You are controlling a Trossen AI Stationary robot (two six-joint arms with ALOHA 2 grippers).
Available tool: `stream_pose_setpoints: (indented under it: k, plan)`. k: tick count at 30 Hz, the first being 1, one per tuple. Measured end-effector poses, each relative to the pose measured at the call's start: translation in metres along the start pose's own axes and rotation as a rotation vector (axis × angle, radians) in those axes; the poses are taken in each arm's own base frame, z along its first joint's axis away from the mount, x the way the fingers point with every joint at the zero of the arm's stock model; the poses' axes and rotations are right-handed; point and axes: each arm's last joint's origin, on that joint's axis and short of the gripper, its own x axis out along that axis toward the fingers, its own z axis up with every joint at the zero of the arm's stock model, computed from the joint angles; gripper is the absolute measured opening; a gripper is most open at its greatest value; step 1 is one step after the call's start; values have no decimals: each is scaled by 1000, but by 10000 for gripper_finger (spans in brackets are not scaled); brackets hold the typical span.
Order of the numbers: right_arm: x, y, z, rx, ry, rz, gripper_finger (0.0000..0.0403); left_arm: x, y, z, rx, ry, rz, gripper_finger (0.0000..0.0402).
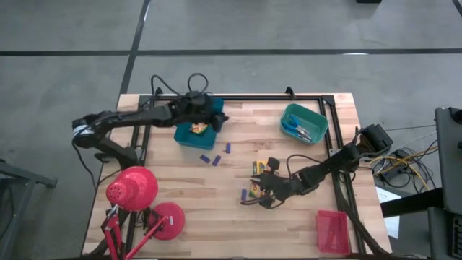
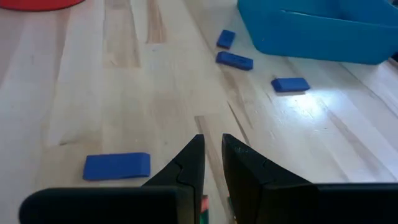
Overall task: Pick & Place School Supplies
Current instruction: Put the yellow crayon box into the blue bin
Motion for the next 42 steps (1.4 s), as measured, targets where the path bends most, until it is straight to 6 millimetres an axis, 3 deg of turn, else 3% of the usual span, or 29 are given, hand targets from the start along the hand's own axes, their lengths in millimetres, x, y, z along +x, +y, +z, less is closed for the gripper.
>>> stream_pose_setpoints:
  k: [10, 18, 22, 30, 42]
  plan:
    - [-2, -2, 2, 78, -24, -52, 52, -5, -65, -43, 276, 42, -113, 172]
    - [-20, -14, 0, 144, -29, -61, 52, -20, -102, -73, 423, -61, 62, 172]
    - [-35, -25, -6, 210, 7, -69, 52, -29, -116, -95, 449, -60, 68, 172]
    - [-50, -42, -24, 348, 35, -77, 52, -32, -99, -142, 445, -143, 174, 172]
    - [-39, -44, -35, 319, 83, -127, 52, -36, -66, -178, 391, -194, -82, 172]
